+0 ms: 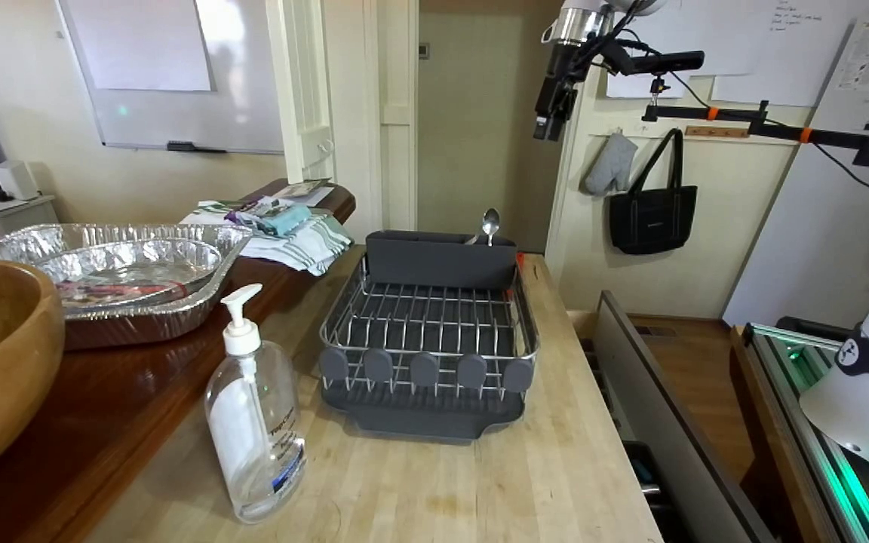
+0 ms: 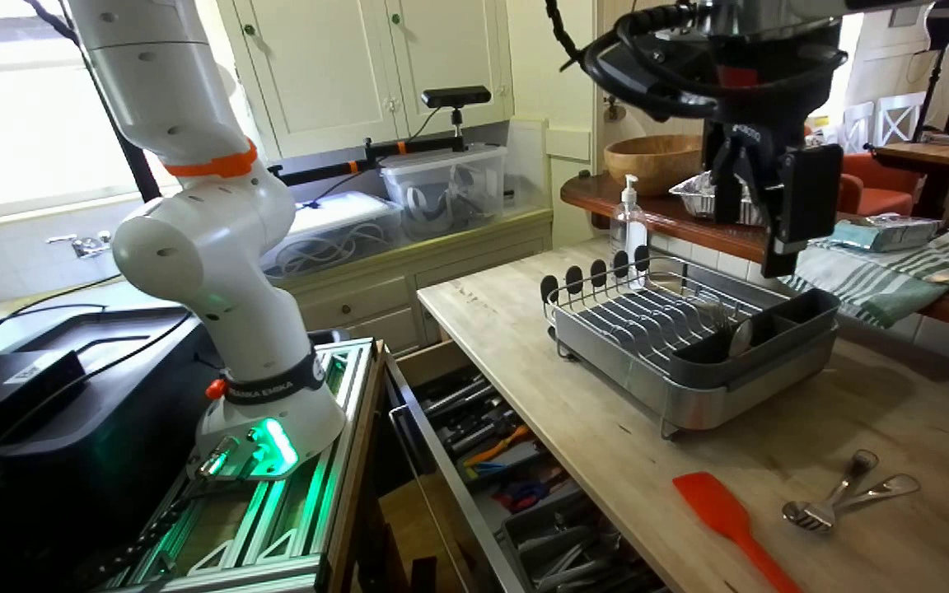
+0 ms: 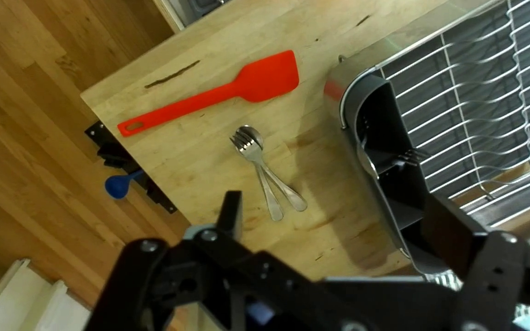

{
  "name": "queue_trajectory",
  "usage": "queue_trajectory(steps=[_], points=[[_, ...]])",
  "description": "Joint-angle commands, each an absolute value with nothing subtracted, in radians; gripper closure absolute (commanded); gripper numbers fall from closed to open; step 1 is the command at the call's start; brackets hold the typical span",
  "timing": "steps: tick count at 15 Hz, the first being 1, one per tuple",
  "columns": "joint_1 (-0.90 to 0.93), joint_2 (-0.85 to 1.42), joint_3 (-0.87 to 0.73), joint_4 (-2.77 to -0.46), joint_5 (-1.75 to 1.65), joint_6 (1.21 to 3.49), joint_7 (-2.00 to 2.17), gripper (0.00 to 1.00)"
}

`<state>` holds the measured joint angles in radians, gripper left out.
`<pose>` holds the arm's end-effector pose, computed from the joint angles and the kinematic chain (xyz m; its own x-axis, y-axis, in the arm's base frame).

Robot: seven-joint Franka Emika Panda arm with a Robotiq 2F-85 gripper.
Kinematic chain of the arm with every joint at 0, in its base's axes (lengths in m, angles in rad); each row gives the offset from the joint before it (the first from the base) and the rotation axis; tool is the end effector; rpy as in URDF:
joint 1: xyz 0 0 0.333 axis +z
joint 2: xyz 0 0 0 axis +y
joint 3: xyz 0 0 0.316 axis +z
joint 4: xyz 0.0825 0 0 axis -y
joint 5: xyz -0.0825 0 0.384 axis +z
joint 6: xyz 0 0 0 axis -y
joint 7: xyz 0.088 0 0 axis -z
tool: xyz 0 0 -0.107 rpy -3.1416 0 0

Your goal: Put the silver fork on the dishrack.

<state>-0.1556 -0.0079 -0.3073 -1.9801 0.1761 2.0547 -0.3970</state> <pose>0.5075 -0.2431 0.4767 0.9801 -0.1480 0.1326 -0.1321 -0.9837 -0.1218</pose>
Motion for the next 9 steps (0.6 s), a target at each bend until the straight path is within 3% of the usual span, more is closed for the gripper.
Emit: queue_trajectory(steps=[1,9], points=[[-0.195,0.122,-0.279,-1.876,0.240,2.063,-0.437,0.00],[-0.272,0.305,-0.212,-1.809,0.243,2.240,-0.484,0.00]])
